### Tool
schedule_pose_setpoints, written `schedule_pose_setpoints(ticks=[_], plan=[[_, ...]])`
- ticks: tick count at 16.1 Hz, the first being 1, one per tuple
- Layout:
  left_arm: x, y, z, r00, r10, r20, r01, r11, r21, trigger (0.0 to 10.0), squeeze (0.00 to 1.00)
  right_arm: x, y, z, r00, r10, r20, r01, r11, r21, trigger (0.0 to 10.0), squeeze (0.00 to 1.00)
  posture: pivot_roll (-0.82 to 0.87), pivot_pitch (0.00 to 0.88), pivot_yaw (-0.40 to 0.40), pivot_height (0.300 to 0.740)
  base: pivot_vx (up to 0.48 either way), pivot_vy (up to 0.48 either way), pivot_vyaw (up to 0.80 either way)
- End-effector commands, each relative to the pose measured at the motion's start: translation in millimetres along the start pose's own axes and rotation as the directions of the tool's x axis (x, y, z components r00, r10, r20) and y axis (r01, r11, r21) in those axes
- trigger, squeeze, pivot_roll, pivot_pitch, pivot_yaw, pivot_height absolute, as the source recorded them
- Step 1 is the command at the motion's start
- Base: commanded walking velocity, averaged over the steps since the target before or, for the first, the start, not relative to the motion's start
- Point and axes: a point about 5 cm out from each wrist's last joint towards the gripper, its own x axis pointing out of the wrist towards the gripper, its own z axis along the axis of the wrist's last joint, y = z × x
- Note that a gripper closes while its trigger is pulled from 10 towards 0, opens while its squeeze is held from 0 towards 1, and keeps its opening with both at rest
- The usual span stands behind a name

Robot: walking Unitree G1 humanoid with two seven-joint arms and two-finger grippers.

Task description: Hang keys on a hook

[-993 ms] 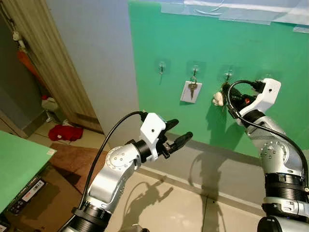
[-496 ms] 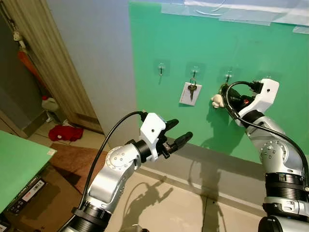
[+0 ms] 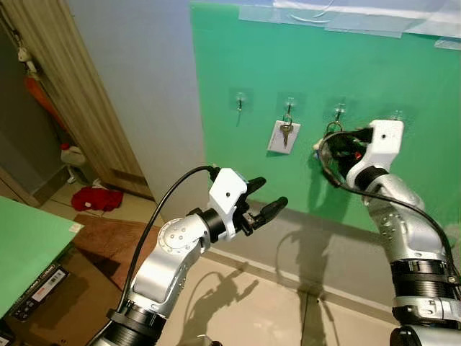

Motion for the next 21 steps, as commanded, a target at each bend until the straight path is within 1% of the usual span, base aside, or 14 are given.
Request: schedule_pose_setpoints(ticks=[1, 3, 5, 7, 8, 9, 13, 14, 15, 17, 18, 19, 20, 21], plan=[[-0.9, 3.0, 3.8, 1.0, 0.012, 0.007, -0.013, 1.0, 0.024, 10.0, 0.0, -1.1, -1.2, -3.3, 1.0, -0.014, -0.002, 0.014, 0.999, -0.044, 10.0, 1.0, -0.07, 0.0, 0.082, 0.74, 0.0, 0.0, 0.0], [-1.1, 5.2, 3.1, 0.999, 0.033, 0.003, -0.033, 0.999, 0.037, 10.0, 0.0, -2.0, -3.3, -3.4, 0.999, -0.037, 0.013, 0.038, 0.997, -0.067, 10.0, 1.0, -0.07, 0.0, 0.082, 0.74, 0.0, 0.0, 0.0], [-1.5, 11.9, 0.6, 0.996, 0.088, -0.015, -0.087, 0.994, 0.066, 10.0, 0.0, -3.7, -4.2, -3.7, 0.998, -0.056, 0.037, 0.06, 0.993, -0.106, 10.0, 1.0, -0.07, 0.0, 0.085, 0.74, 0.0, 0.0, 0.0], [-2.0, 22.7, -1.0, 0.983, 0.181, -0.023, -0.178, 0.98, 0.089, 10.0, 0.0, -7.8, -3.7, -6.3, 0.995, -0.074, 0.06, 0.081, 0.987, -0.136, 10.0, 1.0, -0.07, 0.0, 0.087, 0.74, 0.0, 0.0, 0.0], [-2.2, 23.7, -1.1, 0.982, 0.188, -0.023, -0.185, 0.979, 0.09, 10.0, 0.0, -8.5, -3.7, -6.7, 0.995, -0.075, 0.062, 0.083, 0.986, -0.143, 10.0, 1.0, -0.07, 0.0, 0.087, 0.74, 0.0, 0.0, 0.0], [-3.0, 28.8, -1.2, 0.973, 0.23, -0.021, -0.228, 0.97, 0.086, 10.0, 0.0, -11.2, -3.8, -9.0, 0.995, -0.081, 0.066, 0.09, 0.984, -0.155, 10.0, 1.0, -0.08, 0.0, 0.091, 0.74, 0.0, 0.0, 0.0], [-2.9, 32.7, -1.9, 0.964, 0.267, -0.015, -0.265, 0.961, 0.083, 10.0, 0.0, -15.1, -2.8, -13.0, 0.991, -0.094, 0.091, 0.112, 0.969, -0.218, 10.0, 1.0, -0.08, 0.0, 0.093, 0.74, 0.0, 0.0, 0.0], [-5.1, 36.1, -4.0, 0.952, 0.306, -0.019, -0.304, 0.949, 0.084, 10.0, 0.0, -19.1, -0.6, -16.1, 0.991, -0.094, 0.094, 0.112, 0.973, -0.204, 10.0, 1.0, -0.08, 0.0, 0.092, 0.74, 0.0, 0.0, 0.0], [-10.1, 41.3, -7.8, 0.93, 0.367, -0.027, -0.363, 0.928, 0.085, 10.0, 0.0, -25.7, 2.3, -22.9, 0.992, -0.092, 0.081, 0.106, 0.976, -0.189, 10.0, 1.0, -0.08, 0.0, 0.092, 0.74, 0.0, 0.0, 0.0], [-21.9, 50.1, -13.2, 0.876, 0.48, -0.035, -0.479, 0.877, 0.048, 10.0, 0.0, -39.3, 6.8, -36.9, 0.995, -0.084, 0.052, 0.092, 0.981, -0.169, 10.0, 1.0, -0.08, 0.0, 0.09, 0.74, 0.0, 0.0, 0.0], [-30.5, 53.9, -16.4, 0.843, 0.536, -0.041, -0.535, 0.844, 0.032, 10.0, 0.0, -50.4, 7.8, -48.0, 0.995, -0.095, 0.032, 0.099, 0.98, -0.173, 10.0, 1.0, -0.08, 0.0, 0.09, 0.74, 0.0, 0.0, 0.0], [-37.2, 55.5, -19.4, 0.819, 0.572, -0.047, -0.57, 0.82, 0.046, 10.0, 0.0, -59.4, 7.1, -57.9, 0.993, -0.116, 0.011, 0.116, 0.98, -0.163, 10.0, 0.84, -0.07, 0.0, 0.089, 0.74, 0.0, 0.0, 0.0], [-43.4, 54.8, -22.3, 0.805, 0.591, -0.047, -0.588, 0.806, 0.067, 10.0, 0.0, -67.6, 9.7, -67.1, 0.995, -0.1, -0.004, 0.098, 0.98, -0.174, 10.0, 0.0, -0.07, 0.0, 0.09, 0.74, 0.0, 0.0, 0.0], [-46.9, 53.4, -24.7, 0.798, 0.601, -0.042, -0.594, 0.797, 0.104, 10.0, 0.0, -72.3, 11.7, -72.5, 0.995, -0.095, -0.012, 0.092, 0.982, -0.167, 10.0, 0.0, -0.07, 0.0, 0.091, 0.74, 0.0, 0.0, 0.0]])
